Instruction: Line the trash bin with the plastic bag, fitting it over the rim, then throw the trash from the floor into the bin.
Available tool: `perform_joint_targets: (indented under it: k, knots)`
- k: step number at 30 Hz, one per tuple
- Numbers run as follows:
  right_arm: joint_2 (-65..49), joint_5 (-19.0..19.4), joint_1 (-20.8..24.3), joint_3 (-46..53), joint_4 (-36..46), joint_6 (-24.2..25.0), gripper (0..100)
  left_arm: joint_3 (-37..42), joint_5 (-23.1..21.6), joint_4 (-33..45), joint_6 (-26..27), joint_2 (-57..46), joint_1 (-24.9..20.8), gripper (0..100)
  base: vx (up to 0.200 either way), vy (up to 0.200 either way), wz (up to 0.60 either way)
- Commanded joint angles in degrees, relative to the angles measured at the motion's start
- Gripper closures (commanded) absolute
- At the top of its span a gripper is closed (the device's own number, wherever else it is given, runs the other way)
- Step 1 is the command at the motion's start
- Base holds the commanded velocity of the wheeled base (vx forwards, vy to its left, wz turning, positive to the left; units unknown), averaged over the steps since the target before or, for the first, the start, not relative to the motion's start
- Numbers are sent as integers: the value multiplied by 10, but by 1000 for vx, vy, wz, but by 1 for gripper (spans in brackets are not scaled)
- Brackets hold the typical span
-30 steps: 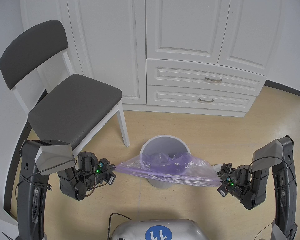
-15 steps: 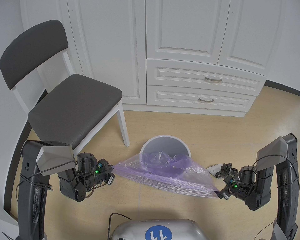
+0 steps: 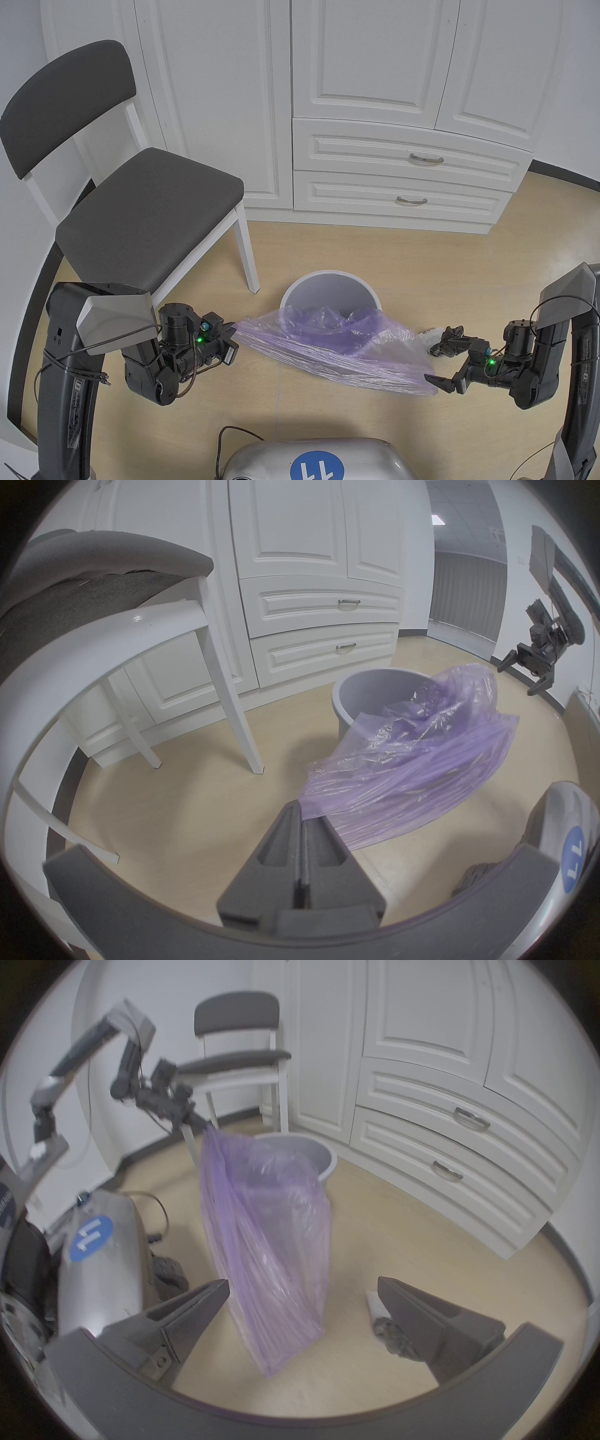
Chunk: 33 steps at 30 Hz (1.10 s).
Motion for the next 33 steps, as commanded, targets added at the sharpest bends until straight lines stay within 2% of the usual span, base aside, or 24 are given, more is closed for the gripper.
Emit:
perform_joint_targets:
  k: [1,3,5,11,13,15,19,20,21,22,24,25,28,31,32,33]
  knots:
    - [10,108,-60,-30,-10,102,0,-25,12,-3,-28,11,-8,100,0,0,0]
    - [8,155,-69,-37,-10,145,0,-39,29,-3,-55,13,-13,100,0,0,0]
    - [7,176,-70,-42,-10,168,0,-41,32,-5,-73,12,-16,100,0,0,0]
    - [-6,172,-50,-52,-10,202,0,-46,33,-5,-105,-2,-22,100,0,0,0]
    - [-14,147,-37,-52,-10,206,0,-47,33,-5,-110,-7,-22,100,0,0,0]
    - [-21,69,-2,-55,-10,213,0,-50,33,-5,-113,-7,-22,100,0,0,0]
    - [-23,-81,92,-60,-10,271,0,-68,39,-5,-121,-4,-26,100,0,0,0]
    - [-23,-81,92,-60,-10,271,0,-68,39,-5,-121,-4,-26,100,0,0,0]
    - [-35,-141,137,-61,-10,293,0,-76,50,-5,-134,-4,-31,100,0,0,0]
    - [-46,-167,160,-60,-10,301,0,-80,59,-5,-141,-4,-33,100,0,0,0]
    - [-46,-167,160,-60,-10,301,0,-80,59,-5,-141,-4,-33,100,0,0,0]
    - [-84,-215,218,-49,-10,308,0,-85,72,-5,-158,-6,-42,100,0,0,0]
    - [-102,-245,257,-26,-10,309,0,-87,72,-6,-162,-7,-45,100,0,0,0]
    - [-106,-316,332,-20,-10,308,0,-89,71,-12,-163,-5,-45,100,0,0,0]
    - [-105,-329,351,-24,-10,308,0,-89,71,-17,-164,-4,-45,100,0,0,0]
    - [-105,-329,351,-24,-10,308,0,-89,71,-17,-164,-4,-45,100,0,0,0]
